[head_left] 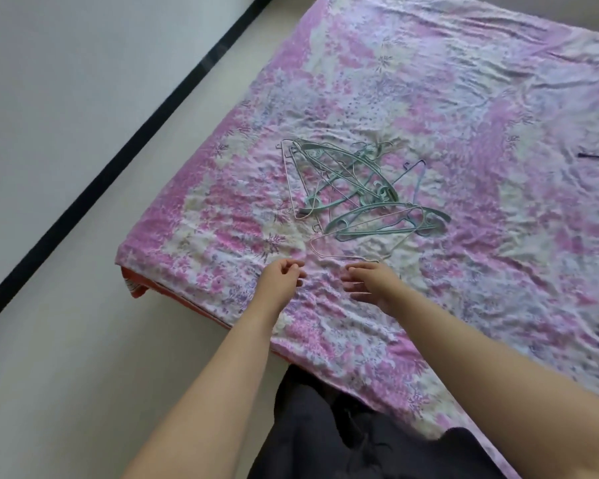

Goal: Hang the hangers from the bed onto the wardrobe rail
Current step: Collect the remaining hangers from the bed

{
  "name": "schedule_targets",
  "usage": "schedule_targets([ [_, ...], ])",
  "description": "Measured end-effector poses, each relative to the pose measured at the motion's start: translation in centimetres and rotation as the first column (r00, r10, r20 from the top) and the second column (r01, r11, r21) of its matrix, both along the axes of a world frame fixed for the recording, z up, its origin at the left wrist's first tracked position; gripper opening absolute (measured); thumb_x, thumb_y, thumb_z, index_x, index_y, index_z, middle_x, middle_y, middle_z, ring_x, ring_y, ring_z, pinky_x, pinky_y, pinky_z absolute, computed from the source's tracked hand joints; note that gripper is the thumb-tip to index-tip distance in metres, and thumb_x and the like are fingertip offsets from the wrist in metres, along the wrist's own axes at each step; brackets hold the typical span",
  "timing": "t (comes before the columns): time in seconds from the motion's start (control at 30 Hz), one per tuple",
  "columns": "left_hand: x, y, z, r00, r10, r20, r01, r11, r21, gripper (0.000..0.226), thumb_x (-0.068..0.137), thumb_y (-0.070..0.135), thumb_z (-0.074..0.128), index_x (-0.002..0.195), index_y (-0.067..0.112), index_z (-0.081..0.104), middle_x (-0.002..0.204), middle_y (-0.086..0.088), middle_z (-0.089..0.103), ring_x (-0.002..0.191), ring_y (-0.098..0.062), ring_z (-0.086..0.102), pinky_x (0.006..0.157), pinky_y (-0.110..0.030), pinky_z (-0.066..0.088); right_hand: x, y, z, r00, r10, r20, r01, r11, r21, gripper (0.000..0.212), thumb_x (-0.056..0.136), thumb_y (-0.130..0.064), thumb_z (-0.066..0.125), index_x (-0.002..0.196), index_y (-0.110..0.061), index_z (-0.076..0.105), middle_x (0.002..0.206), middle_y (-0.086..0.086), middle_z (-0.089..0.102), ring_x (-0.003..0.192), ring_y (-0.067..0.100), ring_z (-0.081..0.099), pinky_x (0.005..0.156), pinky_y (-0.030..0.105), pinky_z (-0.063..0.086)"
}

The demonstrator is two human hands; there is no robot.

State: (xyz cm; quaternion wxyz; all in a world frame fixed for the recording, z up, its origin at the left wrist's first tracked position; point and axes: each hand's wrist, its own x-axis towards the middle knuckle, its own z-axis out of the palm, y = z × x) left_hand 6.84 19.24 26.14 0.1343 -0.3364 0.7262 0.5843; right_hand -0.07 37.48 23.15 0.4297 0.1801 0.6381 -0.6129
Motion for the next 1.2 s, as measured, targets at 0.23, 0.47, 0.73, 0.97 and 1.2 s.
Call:
schedule_targets([
  [0.23,-11.7,-2.2,-6.1,0.995,-0.076,0.056,0.08,0.995,-0.065,0.018,0.101,0.022,0.045,0.116,0.019,0.054,0.107,0.002,0.06,0.094,-0.014,0.058,0.075,-0.029,0.046,-10.2,-1.8,-6.2,0.865,-0.444,0.234,0.48,0.868,-0.129,0.04,0.099,-0.014,0.048,0.135,0.002,0.04,0.135,0.018,0.051,0.108,0.028,0.056,0.081,0.033,0.053],
  [0.47,-22.6,-4.4,-14.5,0.983,-0.148,0.112,0.164,0.974,-0.157,0.04,0.099,0.026,0.047,0.138,0.02,0.038,0.123,0.001,0.047,0.093,-0.012,0.052,0.078,-0.034,0.045,-17.8,-2.9,-15.1,0.66,-0.681,0.319,0.71,0.703,0.031,0.065,0.092,-0.022,0.062,0.145,-0.005,0.029,0.148,0.022,0.033,0.13,0.033,0.045,0.092,0.035,0.047],
  [0.73,-32.6,-5.4,-24.9,0.933,-0.311,0.184,0.349,0.907,-0.236,0.073,0.093,0.044,0.055,0.151,0.024,0.017,0.156,-0.005,0.023,0.141,-0.028,0.028,0.109,-0.044,0.03,-22.6,-1.7,-23.7,0.554,-0.768,0.322,0.74,0.631,0.232,0.078,0.087,-0.037,0.067,0.147,-0.009,0.027,0.153,0.015,0.027,0.137,0.03,0.036,0.11,0.04,0.038],
  [0.97,-38.6,-4.4,-30.5,0.907,-0.289,0.308,0.353,0.918,-0.179,0.099,0.078,0.069,0.058,0.152,0.04,-0.002,0.162,-0.009,-0.005,0.148,-0.032,-0.001,0.116,-0.057,0.011,-26.3,-1.0,-28.9,0.62,-0.735,0.274,0.671,0.678,0.299,0.114,0.072,-0.058,0.072,0.152,-0.031,-0.005,0.16,0.005,0.012,0.137,0.032,0.035,0.11,0.05,0.034],
  [1.2,-46.0,-1.3,-32.6,0.857,-0.121,0.501,0.243,0.952,-0.187,0.124,0.066,0.088,0.044,0.151,0.022,-0.019,0.159,-0.014,-0.016,0.146,-0.041,-0.006,0.115,-0.061,0.007,-29.7,-0.9,-31.8,0.673,-0.728,0.131,0.605,0.644,0.469,0.146,0.046,-0.078,0.07,0.147,-0.028,-0.022,0.161,0.005,0.003,0.142,0.036,0.023,0.113,0.054,0.027],
])
